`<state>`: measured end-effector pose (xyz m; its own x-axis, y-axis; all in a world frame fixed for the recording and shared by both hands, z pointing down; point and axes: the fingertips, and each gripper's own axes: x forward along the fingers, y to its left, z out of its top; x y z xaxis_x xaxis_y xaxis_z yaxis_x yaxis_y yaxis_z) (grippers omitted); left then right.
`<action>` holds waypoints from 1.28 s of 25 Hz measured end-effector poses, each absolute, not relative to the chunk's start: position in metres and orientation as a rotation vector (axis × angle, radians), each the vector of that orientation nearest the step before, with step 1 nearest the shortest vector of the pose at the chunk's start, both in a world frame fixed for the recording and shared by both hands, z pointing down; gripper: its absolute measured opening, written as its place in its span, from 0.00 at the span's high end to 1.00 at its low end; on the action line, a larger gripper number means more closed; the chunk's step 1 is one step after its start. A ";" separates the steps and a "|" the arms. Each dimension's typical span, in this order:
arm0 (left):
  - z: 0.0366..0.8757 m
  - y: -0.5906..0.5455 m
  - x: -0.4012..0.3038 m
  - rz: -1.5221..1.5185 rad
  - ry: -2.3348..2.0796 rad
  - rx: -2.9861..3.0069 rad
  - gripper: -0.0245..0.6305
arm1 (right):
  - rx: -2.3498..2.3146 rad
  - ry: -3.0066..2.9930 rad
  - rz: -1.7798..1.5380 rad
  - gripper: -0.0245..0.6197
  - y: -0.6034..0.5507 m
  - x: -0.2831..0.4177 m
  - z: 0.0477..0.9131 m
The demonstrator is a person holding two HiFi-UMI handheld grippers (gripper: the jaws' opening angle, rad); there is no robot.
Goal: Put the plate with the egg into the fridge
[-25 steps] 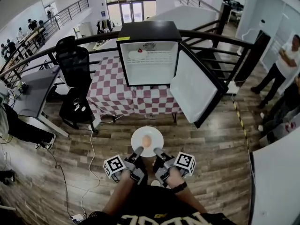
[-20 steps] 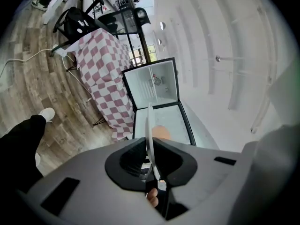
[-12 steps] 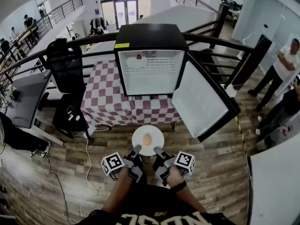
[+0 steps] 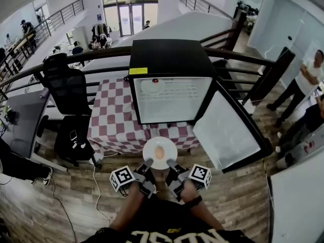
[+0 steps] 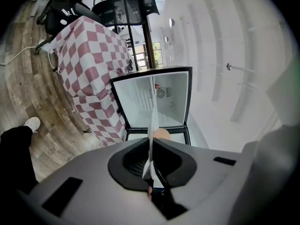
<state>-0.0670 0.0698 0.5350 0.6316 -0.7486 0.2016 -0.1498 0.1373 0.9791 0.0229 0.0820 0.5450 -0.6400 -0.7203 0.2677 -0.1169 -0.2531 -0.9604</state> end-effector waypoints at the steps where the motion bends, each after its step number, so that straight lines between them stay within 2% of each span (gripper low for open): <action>1: 0.537 0.061 -0.072 -0.515 -0.821 1.386 0.90 | -1.021 1.588 -1.945 0.92 0.073 0.019 0.546; 13: 0.558 -0.004 -0.106 -0.469 -0.837 1.383 0.91 | -1.082 1.545 -1.948 0.92 0.007 -0.017 0.564; 32: 0.617 -0.103 -0.063 -0.409 -0.845 1.404 0.91 | -1.130 1.640 -1.869 0.92 -0.098 0.025 0.620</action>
